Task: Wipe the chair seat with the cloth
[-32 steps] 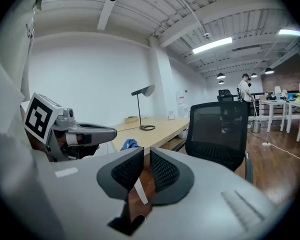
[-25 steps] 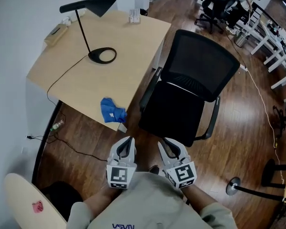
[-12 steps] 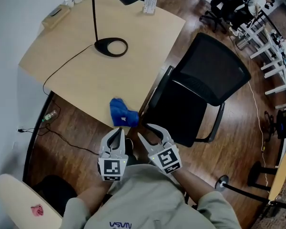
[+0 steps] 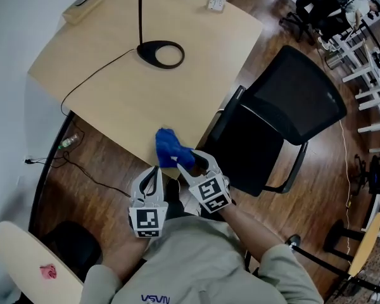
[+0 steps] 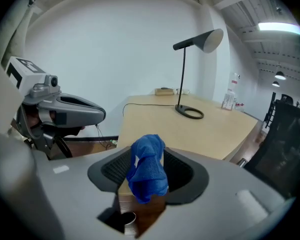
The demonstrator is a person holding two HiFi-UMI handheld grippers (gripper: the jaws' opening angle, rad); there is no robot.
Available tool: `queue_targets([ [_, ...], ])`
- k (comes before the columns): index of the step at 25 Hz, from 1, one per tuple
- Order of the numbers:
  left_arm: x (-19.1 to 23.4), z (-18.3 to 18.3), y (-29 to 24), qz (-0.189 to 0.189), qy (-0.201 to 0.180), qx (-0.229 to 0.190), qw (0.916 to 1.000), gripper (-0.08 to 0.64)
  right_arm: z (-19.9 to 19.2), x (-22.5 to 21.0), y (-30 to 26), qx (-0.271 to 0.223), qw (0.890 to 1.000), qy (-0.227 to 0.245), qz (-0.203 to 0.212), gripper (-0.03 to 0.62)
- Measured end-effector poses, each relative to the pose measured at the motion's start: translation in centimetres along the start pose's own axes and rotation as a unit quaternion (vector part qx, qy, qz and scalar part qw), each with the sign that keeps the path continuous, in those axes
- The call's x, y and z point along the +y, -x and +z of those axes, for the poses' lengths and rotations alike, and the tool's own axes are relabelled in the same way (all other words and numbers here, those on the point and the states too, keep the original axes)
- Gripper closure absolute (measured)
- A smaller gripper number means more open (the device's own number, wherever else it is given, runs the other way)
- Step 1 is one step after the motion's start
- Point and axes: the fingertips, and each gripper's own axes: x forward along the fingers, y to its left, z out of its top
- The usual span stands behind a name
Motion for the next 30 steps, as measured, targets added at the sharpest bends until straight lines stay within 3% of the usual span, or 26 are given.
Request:
queue_targets([
  [11, 0.9, -1.9, -2.3, 0.037, 0.005, 0.023, 0.9990, 0.555, -4.0, 0.2, -5.1, 0.038, 0.998, 0.012, 0.043, 0.382],
  [25, -0.7, -1.8, -3.2, 0.032, -0.003, 0.025, 0.9992, 0.555, -3.7, -0.6, -4.1, 0.011, 0.999, -0.009, 0.032, 0.479],
  [30, -2.8, -0.3, -4.1, 0.003, -0.018, 0.016, 0.9997, 0.555, -2.8, -3.0, -0.1, -0.010, 0.999, -0.029, -0.011, 0.480],
])
